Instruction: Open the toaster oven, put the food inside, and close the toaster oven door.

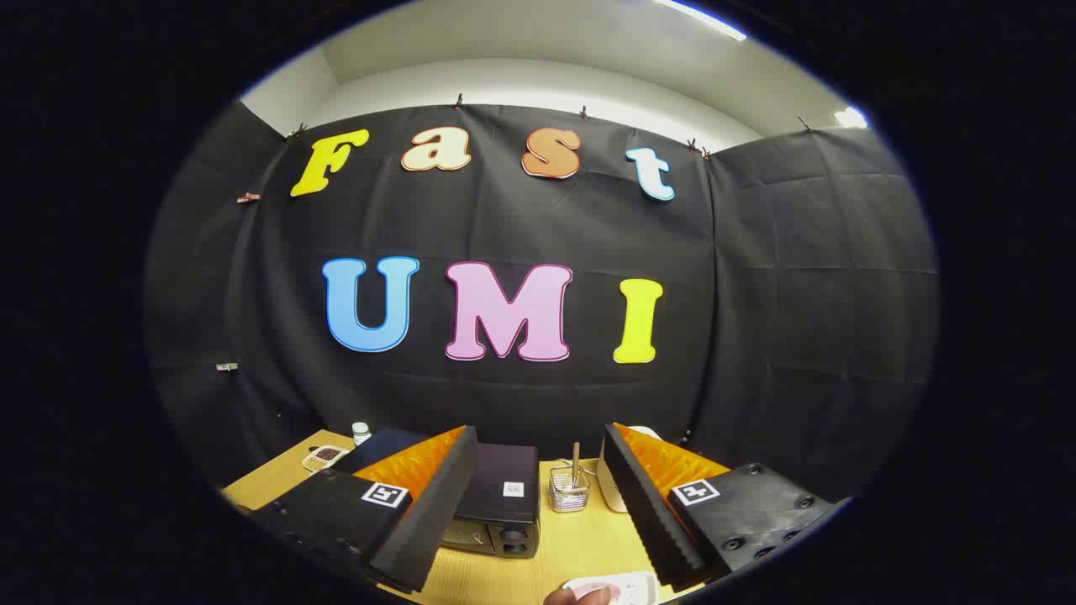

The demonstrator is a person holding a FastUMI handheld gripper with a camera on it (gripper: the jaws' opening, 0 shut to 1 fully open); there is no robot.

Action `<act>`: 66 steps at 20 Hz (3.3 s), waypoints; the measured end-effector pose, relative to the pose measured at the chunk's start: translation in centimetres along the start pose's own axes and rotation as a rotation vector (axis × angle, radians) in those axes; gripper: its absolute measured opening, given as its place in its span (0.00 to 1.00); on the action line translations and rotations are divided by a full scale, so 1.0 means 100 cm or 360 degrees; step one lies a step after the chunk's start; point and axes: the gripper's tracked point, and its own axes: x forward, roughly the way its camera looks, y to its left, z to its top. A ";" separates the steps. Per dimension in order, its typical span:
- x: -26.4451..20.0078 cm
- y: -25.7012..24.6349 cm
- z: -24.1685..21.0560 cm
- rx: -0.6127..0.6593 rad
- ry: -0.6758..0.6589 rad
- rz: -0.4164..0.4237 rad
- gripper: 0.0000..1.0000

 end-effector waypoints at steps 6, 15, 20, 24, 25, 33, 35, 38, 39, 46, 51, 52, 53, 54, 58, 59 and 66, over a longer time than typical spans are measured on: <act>0.001 -0.005 -0.006 0.0035 0.0021 -0.0010 0.98; -0.001 -0.008 -0.010 0.0045 0.0034 -0.0015 0.98; -0.002 -0.003 -0.012 0.0056 0.0044 -0.0010 0.98; -0.003 0.016 -0.017 0.0067 0.0064 0.0035 0.98; -0.003 0.024 -0.018 0.0072 0.0071 0.0054 0.98; 0.006 0.104 -0.054 0.0106 0.0246 0.0207 0.98; 0.010 0.125 -0.074 0.0131 0.0344 0.0240 0.98; 0.015 0.152 -0.107 0.0159 0.0513 0.0266 0.98; 0.018 0.160 -0.117 0.0168 0.0558 0.0274 0.98; 0.045 0.195 -0.194 0.0174 0.0849 0.0223 0.98; 0.065 0.199 -0.231 0.0176 0.0998 0.0095 0.98; 0.072 0.197 -0.225 0.0171 0.0953 0.0071 0.98; 0.073 0.200 -0.231 0.0181 0.0975 0.0053 0.98; 0.076 0.202 -0.231 0.0172 0.0970 0.0042 0.97; 0.072 0.201 -0.244 0.0048 0.0995 0.0028 0.99; 0.069 0.200 -0.244 0.0045 0.0972 0.0033 0.99; 0.026 0.198 -0.257 0.0057 0.1016 0.0052 0.99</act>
